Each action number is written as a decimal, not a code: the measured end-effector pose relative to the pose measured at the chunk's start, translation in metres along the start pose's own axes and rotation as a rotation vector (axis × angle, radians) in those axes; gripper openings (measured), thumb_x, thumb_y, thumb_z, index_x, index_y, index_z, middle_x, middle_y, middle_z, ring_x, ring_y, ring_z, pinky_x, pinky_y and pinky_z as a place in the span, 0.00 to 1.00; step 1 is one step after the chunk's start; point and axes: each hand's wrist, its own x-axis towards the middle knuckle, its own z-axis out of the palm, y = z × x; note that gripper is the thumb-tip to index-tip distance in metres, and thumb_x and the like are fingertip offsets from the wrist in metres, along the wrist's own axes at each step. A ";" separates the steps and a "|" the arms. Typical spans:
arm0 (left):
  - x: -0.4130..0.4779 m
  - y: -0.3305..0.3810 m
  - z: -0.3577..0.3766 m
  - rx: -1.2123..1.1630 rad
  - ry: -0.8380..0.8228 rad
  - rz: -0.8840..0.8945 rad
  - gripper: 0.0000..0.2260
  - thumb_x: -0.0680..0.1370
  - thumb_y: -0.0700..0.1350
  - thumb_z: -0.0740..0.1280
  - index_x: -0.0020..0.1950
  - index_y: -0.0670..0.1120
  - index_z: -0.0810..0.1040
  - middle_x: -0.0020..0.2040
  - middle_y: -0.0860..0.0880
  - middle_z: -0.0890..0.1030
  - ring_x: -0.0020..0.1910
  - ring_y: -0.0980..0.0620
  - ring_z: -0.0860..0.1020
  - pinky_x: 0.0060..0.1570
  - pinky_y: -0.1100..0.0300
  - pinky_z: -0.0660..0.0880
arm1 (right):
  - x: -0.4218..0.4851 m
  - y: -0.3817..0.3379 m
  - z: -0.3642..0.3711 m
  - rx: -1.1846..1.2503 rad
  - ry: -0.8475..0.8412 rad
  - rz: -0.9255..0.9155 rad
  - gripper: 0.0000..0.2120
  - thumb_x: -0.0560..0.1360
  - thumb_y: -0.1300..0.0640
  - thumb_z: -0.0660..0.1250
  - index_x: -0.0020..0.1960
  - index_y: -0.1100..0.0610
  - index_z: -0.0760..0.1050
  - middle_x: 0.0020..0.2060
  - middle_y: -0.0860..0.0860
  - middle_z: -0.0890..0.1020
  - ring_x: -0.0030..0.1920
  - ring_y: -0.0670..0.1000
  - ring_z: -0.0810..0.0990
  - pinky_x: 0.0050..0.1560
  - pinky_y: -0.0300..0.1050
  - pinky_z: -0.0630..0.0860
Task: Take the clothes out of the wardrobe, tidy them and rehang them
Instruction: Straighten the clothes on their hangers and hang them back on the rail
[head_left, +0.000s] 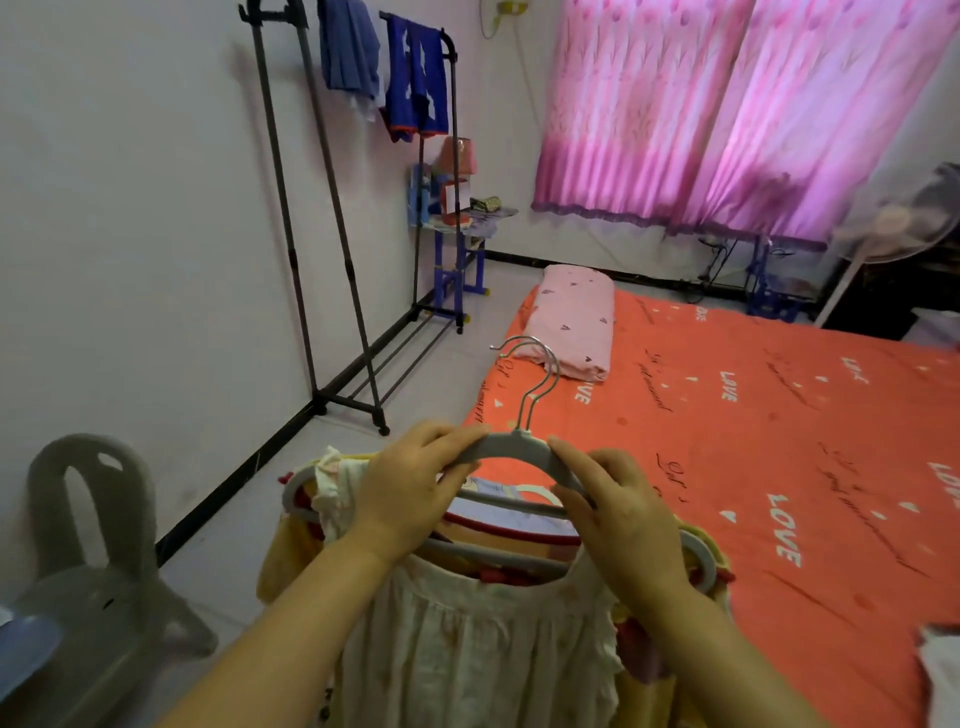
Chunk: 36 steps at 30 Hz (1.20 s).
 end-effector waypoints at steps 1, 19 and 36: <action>0.007 -0.007 0.006 -0.006 -0.008 0.008 0.17 0.71 0.37 0.72 0.59 0.42 0.79 0.44 0.43 0.80 0.38 0.47 0.78 0.35 0.54 0.79 | 0.005 0.006 0.007 -0.013 0.004 0.007 0.26 0.64 0.60 0.78 0.61 0.55 0.78 0.40 0.53 0.78 0.33 0.51 0.75 0.27 0.34 0.61; 0.106 -0.169 0.172 -0.213 -0.261 -0.114 0.17 0.73 0.42 0.71 0.62 0.48 0.78 0.47 0.46 0.79 0.44 0.47 0.76 0.42 0.51 0.75 | 0.070 0.107 0.158 -0.067 -0.123 0.304 0.21 0.70 0.62 0.73 0.62 0.56 0.77 0.40 0.56 0.76 0.37 0.56 0.76 0.29 0.46 0.71; 0.077 -0.296 0.436 -0.053 -0.560 -0.292 0.19 0.76 0.44 0.68 0.66 0.51 0.74 0.52 0.45 0.77 0.50 0.45 0.75 0.46 0.51 0.74 | -0.005 0.295 0.374 0.048 -0.456 0.662 0.21 0.78 0.55 0.63 0.70 0.49 0.68 0.50 0.54 0.73 0.49 0.54 0.73 0.44 0.51 0.73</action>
